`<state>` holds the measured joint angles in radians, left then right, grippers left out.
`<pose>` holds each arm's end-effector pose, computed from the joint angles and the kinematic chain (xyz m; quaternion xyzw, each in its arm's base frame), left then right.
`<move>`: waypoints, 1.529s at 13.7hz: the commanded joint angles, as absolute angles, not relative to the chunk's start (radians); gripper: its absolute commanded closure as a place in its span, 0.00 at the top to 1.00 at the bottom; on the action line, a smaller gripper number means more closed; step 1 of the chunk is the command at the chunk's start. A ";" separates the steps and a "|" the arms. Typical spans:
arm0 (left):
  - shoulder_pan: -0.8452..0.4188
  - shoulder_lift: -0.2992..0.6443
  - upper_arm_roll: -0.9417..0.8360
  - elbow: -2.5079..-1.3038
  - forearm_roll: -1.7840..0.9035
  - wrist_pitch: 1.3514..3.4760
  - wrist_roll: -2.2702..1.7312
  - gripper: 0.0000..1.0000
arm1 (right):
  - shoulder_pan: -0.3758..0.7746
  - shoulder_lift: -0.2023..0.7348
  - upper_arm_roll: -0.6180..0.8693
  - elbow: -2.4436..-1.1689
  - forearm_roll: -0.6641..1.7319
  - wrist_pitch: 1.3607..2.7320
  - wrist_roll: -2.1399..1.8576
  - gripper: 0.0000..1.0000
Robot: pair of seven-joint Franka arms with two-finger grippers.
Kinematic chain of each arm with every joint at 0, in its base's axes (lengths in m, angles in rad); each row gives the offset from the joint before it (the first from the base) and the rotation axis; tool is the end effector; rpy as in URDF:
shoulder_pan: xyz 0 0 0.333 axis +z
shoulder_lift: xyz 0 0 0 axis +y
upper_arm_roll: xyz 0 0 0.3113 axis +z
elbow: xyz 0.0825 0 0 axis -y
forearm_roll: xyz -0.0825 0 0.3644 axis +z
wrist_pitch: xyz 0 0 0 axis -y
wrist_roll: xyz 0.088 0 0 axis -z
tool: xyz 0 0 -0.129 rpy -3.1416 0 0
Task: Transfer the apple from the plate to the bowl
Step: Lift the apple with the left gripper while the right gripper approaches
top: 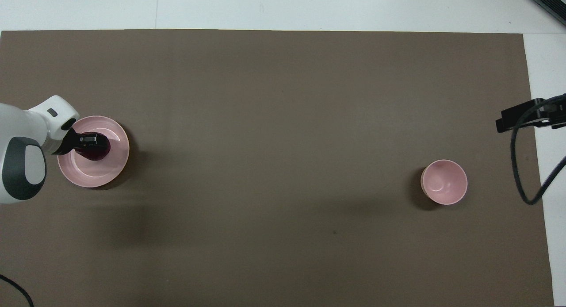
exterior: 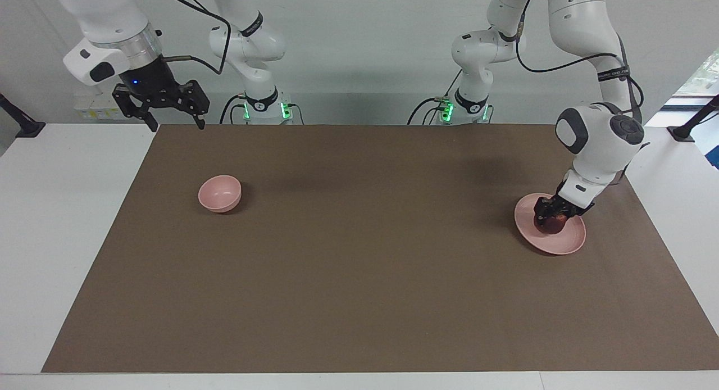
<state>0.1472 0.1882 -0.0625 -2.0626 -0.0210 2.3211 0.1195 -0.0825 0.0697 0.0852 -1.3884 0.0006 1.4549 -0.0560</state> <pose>0.5693 0.0483 0.3361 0.9992 -0.0097 0.0365 0.0101 0.5443 -0.0003 0.6316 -0.9996 -0.0293 0.0014 0.0033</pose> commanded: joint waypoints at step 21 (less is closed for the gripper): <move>0.133 -0.009 -0.087 -1.825 -1.036 1.896 0.166 0.00 | -0.012 0.055 0.094 -1.647 0.514 1.643 0.171 1.00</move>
<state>0.1407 0.0217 -0.0922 -1.8119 -0.9562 1.9119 0.1528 -0.0360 0.0507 0.0929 -1.6395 0.4605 1.6283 0.0991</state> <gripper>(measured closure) 0.330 0.000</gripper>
